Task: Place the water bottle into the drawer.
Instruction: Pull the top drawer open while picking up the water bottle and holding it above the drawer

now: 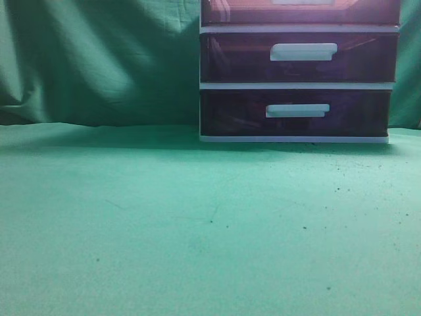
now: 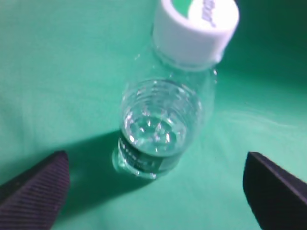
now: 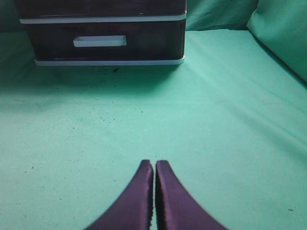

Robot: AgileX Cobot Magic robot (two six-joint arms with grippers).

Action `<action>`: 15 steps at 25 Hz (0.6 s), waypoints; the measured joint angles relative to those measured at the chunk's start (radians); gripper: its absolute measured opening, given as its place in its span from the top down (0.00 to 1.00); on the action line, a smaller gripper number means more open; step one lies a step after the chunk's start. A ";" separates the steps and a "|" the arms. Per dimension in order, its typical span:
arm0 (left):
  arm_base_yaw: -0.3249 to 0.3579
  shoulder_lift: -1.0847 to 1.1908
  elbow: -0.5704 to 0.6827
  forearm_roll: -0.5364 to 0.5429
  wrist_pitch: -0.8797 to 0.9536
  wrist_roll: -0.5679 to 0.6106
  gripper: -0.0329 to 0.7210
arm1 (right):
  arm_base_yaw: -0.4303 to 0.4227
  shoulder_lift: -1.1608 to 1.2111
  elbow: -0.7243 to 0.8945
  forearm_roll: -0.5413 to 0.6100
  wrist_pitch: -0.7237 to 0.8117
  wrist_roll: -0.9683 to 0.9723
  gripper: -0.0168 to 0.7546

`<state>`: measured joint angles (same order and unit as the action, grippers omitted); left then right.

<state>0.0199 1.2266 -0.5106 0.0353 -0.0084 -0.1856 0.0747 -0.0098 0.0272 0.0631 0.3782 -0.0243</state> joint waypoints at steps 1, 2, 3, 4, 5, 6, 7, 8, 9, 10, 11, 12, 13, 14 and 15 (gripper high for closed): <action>0.000 0.037 -0.020 0.000 -0.002 0.000 0.11 | 0.000 0.000 0.000 0.000 0.000 0.000 0.98; 0.000 0.074 -0.036 0.000 -0.006 0.000 0.11 | 0.000 0.000 0.000 0.000 0.000 0.000 0.98; 0.000 0.105 -0.054 0.000 -0.009 0.000 0.11 | 0.000 0.000 0.000 0.000 0.000 0.000 0.98; 0.000 0.141 -0.070 0.000 -0.018 0.000 0.11 | 0.000 0.000 0.000 0.000 0.000 0.000 0.98; 0.000 0.176 -0.083 0.002 -0.029 0.000 0.11 | 0.000 0.000 0.000 0.000 0.000 0.000 0.98; 0.000 0.206 -0.096 0.004 -0.043 0.000 0.11 | 0.000 0.000 0.000 0.000 0.000 0.000 0.98; 0.000 0.230 -0.108 0.006 -0.055 0.000 0.11 | 0.000 0.000 0.000 0.000 0.000 0.000 0.98; 0.000 0.253 -0.119 0.008 -0.070 0.000 0.11 | 0.000 0.000 0.000 0.000 0.000 0.000 0.98; 0.000 0.271 -0.126 0.010 -0.083 0.000 0.11 | 0.000 0.000 0.000 0.000 0.000 0.000 0.98; 0.000 0.283 -0.134 0.023 -0.091 0.000 0.18 | 0.000 0.000 0.000 0.000 0.000 0.000 0.98; 0.000 0.294 -0.141 0.031 -0.102 0.000 0.21 | 0.000 0.000 0.000 0.000 0.000 0.000 0.98; 0.000 0.301 -0.143 0.046 -0.109 0.000 0.19 | 0.000 0.000 0.000 0.000 0.000 0.000 0.98; 0.000 0.302 -0.146 0.062 -0.117 0.000 0.26 | 0.000 0.000 0.000 0.000 0.000 0.000 0.98; 0.000 0.302 -0.146 0.077 -0.122 0.000 0.27 | 0.000 0.000 0.000 0.000 0.000 0.000 0.98; 0.000 0.302 -0.146 0.088 -0.127 0.002 0.35 | 0.000 0.000 0.000 0.000 0.000 0.000 0.98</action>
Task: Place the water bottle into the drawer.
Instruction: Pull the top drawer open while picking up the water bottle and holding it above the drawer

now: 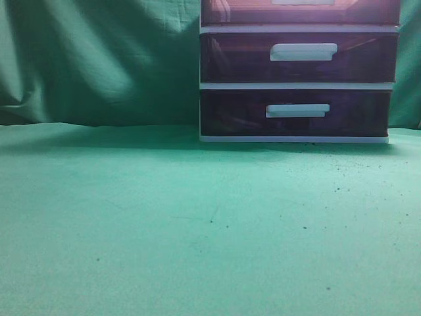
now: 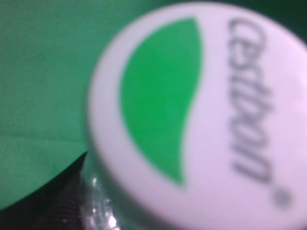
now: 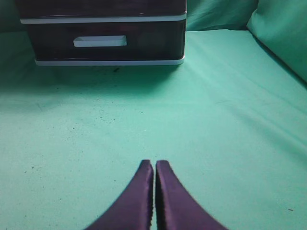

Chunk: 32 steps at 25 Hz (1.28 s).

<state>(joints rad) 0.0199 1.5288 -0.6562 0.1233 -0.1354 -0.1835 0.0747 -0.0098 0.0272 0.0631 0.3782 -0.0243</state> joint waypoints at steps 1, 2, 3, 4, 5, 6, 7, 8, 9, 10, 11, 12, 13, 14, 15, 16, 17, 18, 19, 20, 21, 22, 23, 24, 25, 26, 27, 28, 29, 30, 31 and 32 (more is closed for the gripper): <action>0.000 0.000 0.000 0.008 -0.002 0.000 0.39 | 0.000 0.000 0.000 0.000 0.000 0.000 0.98; 0.000 0.000 0.000 0.014 -0.002 0.000 0.42 | 0.000 0.000 0.000 0.000 0.000 0.000 0.98; 0.000 0.000 0.000 0.016 -0.002 0.000 0.47 | 0.000 0.000 0.000 0.000 0.000 0.000 0.98; 0.000 0.000 0.000 0.016 0.000 0.000 0.50 | 0.000 0.000 0.000 0.000 0.000 0.000 0.98; 0.000 0.000 -0.003 0.016 0.009 0.000 0.53 | 0.000 0.000 0.000 0.000 0.000 0.000 0.98; 0.000 -0.004 -0.004 0.016 0.016 0.000 0.52 | 0.000 0.000 0.000 0.000 0.000 0.000 0.98; 0.000 -0.012 -0.004 0.016 0.032 0.000 0.59 | 0.000 0.000 0.000 0.000 0.000 0.000 0.98; 0.000 -0.024 -0.004 0.016 0.053 0.000 0.58 | 0.000 0.000 0.000 0.000 0.000 0.000 0.98; 0.000 -0.036 -0.004 0.016 0.075 0.000 0.58 | 0.000 0.000 0.000 0.000 0.000 0.000 0.98; 0.000 -0.055 -0.001 0.016 0.090 0.000 0.58 | 0.000 0.000 0.000 0.000 0.000 0.000 0.98; 0.000 -0.079 -0.001 0.016 0.106 0.000 0.58 | 0.000 0.000 0.000 0.000 0.000 0.000 0.98; -0.002 -0.109 -0.001 0.016 0.116 0.000 0.58 | 0.000 0.000 0.000 0.000 0.000 0.000 0.98; -0.008 -0.139 -0.001 0.016 0.124 0.000 0.58 | 0.000 0.000 0.000 0.000 0.000 0.000 0.98; -0.020 -0.180 -0.001 0.016 0.138 0.000 0.58 | 0.000 0.000 0.000 0.000 0.000 0.000 0.98; -0.036 -0.220 -0.003 0.016 0.161 0.000 0.58 | 0.000 0.000 0.000 0.000 0.000 0.000 0.98; -0.060 -0.252 -0.013 0.016 0.192 0.000 0.58 | 0.000 0.000 0.000 0.000 0.000 0.000 0.98; -0.090 -0.289 -0.027 0.016 0.225 0.000 0.58 | 0.000 0.000 0.000 0.000 0.000 0.000 0.98; -0.119 -0.322 -0.042 0.016 0.270 0.000 0.58 | 0.000 0.000 0.000 0.000 0.000 0.000 0.98; -0.156 -0.352 -0.061 0.016 0.319 0.000 0.58 | 0.000 0.000 0.000 0.000 0.000 0.000 0.98; -0.196 -0.375 -0.083 0.016 0.359 0.000 0.58 | 0.000 0.000 0.000 0.000 0.000 0.000 0.98; -0.237 -0.401 -0.103 0.016 0.409 0.000 0.58 | 0.000 0.000 0.000 0.000 0.000 0.000 0.98; -0.271 -0.425 -0.127 0.016 0.456 0.000 0.58 | 0.000 0.000 0.000 0.000 0.000 0.000 0.98; -0.312 -0.443 -0.151 0.014 0.501 0.000 0.58 | 0.000 0.000 0.000 0.000 -0.008 0.000 0.98; -0.350 -0.465 -0.174 0.014 0.535 0.000 0.58 | 0.000 0.000 0.000 0.008 -0.029 0.003 0.98; -0.382 -0.484 -0.191 0.014 0.574 0.000 0.58 | 0.000 0.000 0.000 0.019 -0.067 0.006 0.98; -0.417 -0.503 -0.209 0.014 0.608 0.002 0.58 | 0.000 0.000 0.002 0.038 -0.110 0.015 0.98; -0.451 -0.519 -0.221 0.014 0.633 0.004 0.58 | 0.000 0.000 0.002 0.066 -0.176 0.031 0.98; -0.482 -0.537 -0.227 0.013 0.650 0.006 0.58 | 0.000 0.000 0.002 0.096 -0.252 0.046 0.98; -0.506 -0.555 -0.229 0.013 0.663 0.008 0.58 | 0.000 0.000 0.002 0.113 -0.334 0.055 0.98; -0.530 -0.568 -0.229 0.013 0.674 0.008 0.58 | 0.000 0.000 0.002 0.126 -0.400 0.060 0.98; -0.550 -0.582 -0.229 0.013 0.682 0.010 0.58 | 0.000 0.000 0.002 0.132 -0.465 0.060 0.98; -0.562 -0.590 -0.229 0.013 0.689 0.012 0.58 | 0.000 0.000 -0.007 0.137 -0.492 0.055 0.98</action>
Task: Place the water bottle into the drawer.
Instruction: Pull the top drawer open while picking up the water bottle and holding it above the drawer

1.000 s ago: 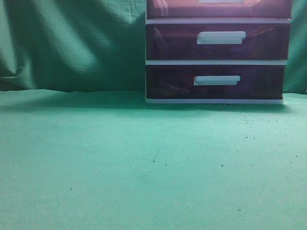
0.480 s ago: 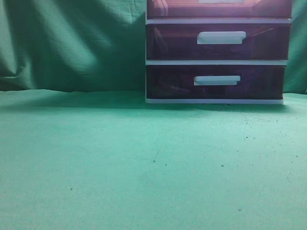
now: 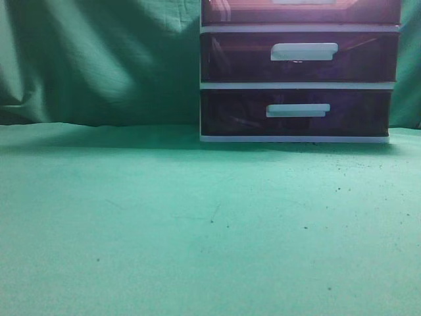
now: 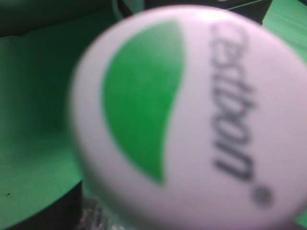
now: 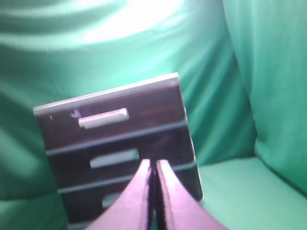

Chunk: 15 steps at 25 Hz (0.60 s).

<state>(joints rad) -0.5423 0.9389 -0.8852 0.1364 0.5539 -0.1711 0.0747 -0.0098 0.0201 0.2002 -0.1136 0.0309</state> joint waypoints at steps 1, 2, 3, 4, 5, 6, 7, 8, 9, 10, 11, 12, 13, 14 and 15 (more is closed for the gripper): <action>-0.011 -0.007 -0.002 0.000 0.010 0.002 0.58 | 0.000 0.000 -0.022 0.002 0.000 -0.011 0.98; -0.016 -0.009 -0.002 -0.003 0.024 0.004 0.58 | 0.000 0.000 -0.049 0.004 0.008 -0.037 0.98; -0.021 -0.009 -0.002 -0.007 0.035 0.004 0.58 | 0.000 0.006 -0.090 0.004 0.022 -0.074 0.98; -0.021 -0.009 -0.002 -0.012 0.048 0.004 0.58 | 0.000 0.022 -0.135 0.004 0.041 -0.115 0.98; -0.021 -0.009 -0.004 -0.020 0.063 0.004 0.58 | 0.000 0.053 -0.175 0.005 0.061 -0.148 0.98; -0.021 -0.009 -0.004 -0.025 0.076 0.004 0.58 | 0.000 0.093 -0.224 0.005 0.100 -0.176 0.98; -0.021 -0.009 -0.004 -0.027 0.083 0.004 0.58 | 0.000 0.138 -0.278 0.005 0.154 -0.193 0.98; -0.021 -0.009 -0.004 -0.027 0.088 0.004 0.58 | 0.000 0.178 -0.335 0.005 0.221 -0.208 0.98; -0.021 -0.009 -0.004 -0.027 0.090 0.004 0.58 | 0.000 0.228 -0.384 0.005 0.281 -0.226 0.98; -0.021 -0.009 -0.004 -0.027 0.090 0.004 0.58 | 0.000 0.279 -0.441 0.005 0.347 -0.248 0.98; -0.021 -0.009 -0.004 -0.027 0.090 0.004 0.58 | 0.000 0.323 -0.492 0.005 0.404 -0.275 0.98; -0.021 -0.009 -0.004 -0.027 0.091 0.004 0.58 | 0.000 0.375 -0.532 0.002 0.441 -0.299 0.98; -0.021 -0.009 -0.004 -0.027 0.091 0.004 0.58 | 0.000 0.427 -0.572 0.001 0.478 -0.327 0.98; -0.021 -0.009 -0.004 -0.027 0.091 0.004 0.58 | 0.000 0.479 -0.605 -0.001 0.501 -0.348 0.98; -0.021 -0.009 -0.004 -0.027 0.091 0.007 0.58 | 0.000 0.520 -0.627 -0.001 0.506 -0.367 0.98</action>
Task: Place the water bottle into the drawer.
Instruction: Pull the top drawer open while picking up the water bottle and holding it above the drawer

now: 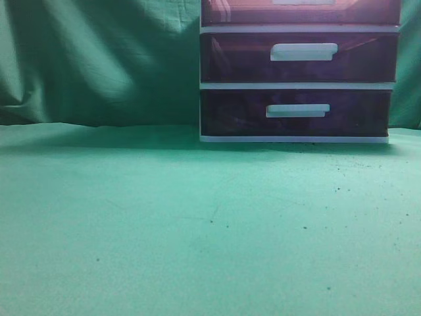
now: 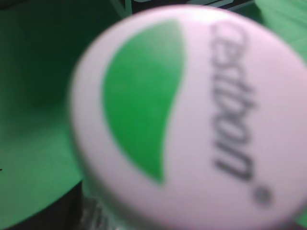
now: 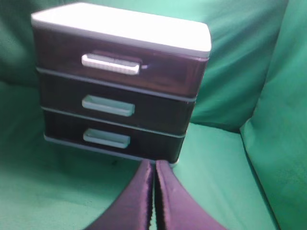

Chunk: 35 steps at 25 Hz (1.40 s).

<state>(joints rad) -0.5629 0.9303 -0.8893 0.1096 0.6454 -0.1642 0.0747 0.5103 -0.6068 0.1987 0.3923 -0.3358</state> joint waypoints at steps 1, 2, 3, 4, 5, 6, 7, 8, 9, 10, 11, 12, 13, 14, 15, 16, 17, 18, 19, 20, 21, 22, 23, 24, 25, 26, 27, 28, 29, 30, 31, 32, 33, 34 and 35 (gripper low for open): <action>0.000 0.000 0.000 0.000 0.000 0.000 0.58 | 0.000 0.049 -0.009 0.000 -0.008 -0.021 0.98; 0.000 0.000 0.000 0.000 0.000 0.000 0.58 | 0.000 0.095 -0.016 0.000 -0.034 -0.037 0.98; 0.000 0.000 0.000 0.000 0.000 0.000 0.58 | 0.002 0.133 -0.018 0.000 -0.064 -0.059 0.98; 0.000 0.000 0.000 -0.002 0.000 0.000 0.58 | 0.004 0.175 -0.017 -0.002 -0.094 -0.085 0.98; 0.000 0.000 0.000 -0.002 0.000 0.000 0.58 | 0.013 0.215 -0.018 -0.002 -0.130 -0.128 0.98; 0.000 0.000 0.000 -0.002 0.000 -0.002 0.58 | 0.026 0.252 -0.022 -0.002 -0.157 -0.192 0.98; 0.000 0.000 0.000 0.003 0.000 -0.002 0.58 | 0.040 0.283 -0.030 -0.002 -0.169 -0.276 0.98; 0.000 0.000 0.000 0.008 0.000 -0.002 0.58 | 0.059 0.318 -0.041 -0.002 -0.178 -0.357 0.98; 0.000 0.000 0.000 0.024 0.000 -0.002 0.58 | 0.080 0.354 -0.055 -0.002 -0.185 -0.462 0.98; 0.000 0.000 0.000 0.038 0.000 -0.002 0.58 | 0.099 0.385 -0.070 -0.002 -0.198 -0.565 0.98; 0.000 0.000 0.000 0.054 0.000 -0.002 0.58 | 0.114 0.424 -0.085 -0.002 -0.213 -0.643 0.98; 0.000 0.000 0.000 0.063 0.000 -0.002 0.58 | 0.128 0.463 -0.098 -0.004 -0.242 -0.727 0.98; 0.000 0.000 0.000 0.071 0.000 -0.002 0.58 | 0.136 0.502 -0.112 -0.004 -0.281 -0.799 0.98; 0.000 0.000 0.000 0.077 0.000 -0.002 0.58 | 0.138 0.535 -0.126 -0.004 -0.336 -0.865 0.98; 0.000 0.000 0.000 0.080 0.000 -0.002 0.58 | 0.140 0.575 -0.135 -0.004 -0.392 -0.914 0.98; 0.000 0.000 0.000 0.081 0.000 0.000 0.58 | 0.140 0.616 -0.145 -0.004 -0.474 -0.966 0.91; 0.000 0.000 0.000 0.081 0.000 0.000 0.58 | 0.140 0.659 -0.156 -0.004 -0.556 -1.010 0.91; 0.000 0.000 0.000 0.081 0.000 0.000 0.58 | 0.140 0.694 -0.172 -0.004 -0.620 -1.036 0.85; 0.000 0.000 0.000 0.082 0.000 0.000 0.58 | 0.140 0.737 -0.190 -0.004 -0.654 -1.061 0.82; 0.000 0.000 0.000 0.086 0.000 0.000 0.58 | 0.140 0.779 -0.212 -0.004 -0.681 -1.077 0.78; 0.000 0.000 0.000 0.090 0.000 0.000 0.58 | 0.140 0.813 -0.237 -0.004 -0.700 -1.088 0.73; 0.000 0.000 0.000 0.094 0.000 0.000 0.58 | 0.140 0.853 -0.257 -0.004 -0.713 -1.094 0.69; 0.000 0.000 0.000 0.099 0.000 0.000 0.58 | 0.140 0.893 -0.283 -0.004 -0.726 -1.098 0.66; 0.000 0.000 0.000 0.101 0.000 0.000 0.58 | 0.140 0.930 -0.310 -0.004 -0.734 -1.098 0.67; 0.000 0.000 0.000 0.104 0.000 0.000 0.58 | 0.140 0.959 -0.338 -0.009 -0.740 -1.098 0.67; 0.000 0.000 0.000 0.105 0.000 0.000 0.58 | 0.142 0.992 -0.359 -0.022 -0.744 -1.100 0.67; 0.000 0.000 0.000 0.106 -0.002 0.000 0.58 | 0.144 1.020 -0.382 -0.034 -0.748 -1.100 0.67; 0.000 0.000 0.000 0.106 -0.002 0.000 0.58 | 0.151 1.042 -0.401 -0.047 -0.750 -1.100 0.67; 0.000 0.000 0.000 0.108 -0.002 0.000 0.58 | 0.156 1.065 -0.417 -0.060 -0.750 -1.100 0.67; 0.000 0.000 0.000 0.107 -0.002 0.000 0.58 | 0.164 1.085 -0.426 -0.077 -0.750 -1.100 0.61; 0.000 0.000 0.000 0.107 -0.002 0.000 0.58 | 0.175 1.103 -0.433 -0.097 -0.752 -1.100 0.63; 0.000 0.000 0.000 0.107 -0.002 0.000 0.58 | 0.182 1.118 -0.438 -0.114 -0.752 -1.100 0.63; 0.000 0.000 0.000 0.107 -0.002 0.000 0.58 | 0.192 1.136 -0.446 -0.135 -0.752 -1.100 0.63; 0.000 0.000 0.000 0.108 -0.002 0.000 0.58 | 0.198 1.153 -0.454 -0.152 -0.752 -1.100 0.63; 0.000 0.000 0.000 0.110 -0.002 0.000 0.58 | 0.205 1.169 -0.466 -0.163 -0.752 -1.100 0.63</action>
<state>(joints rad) -0.5629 0.9303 -0.8897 0.2194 0.6435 -0.1642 0.2799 1.6793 -1.0723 0.0358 -0.3597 -1.4357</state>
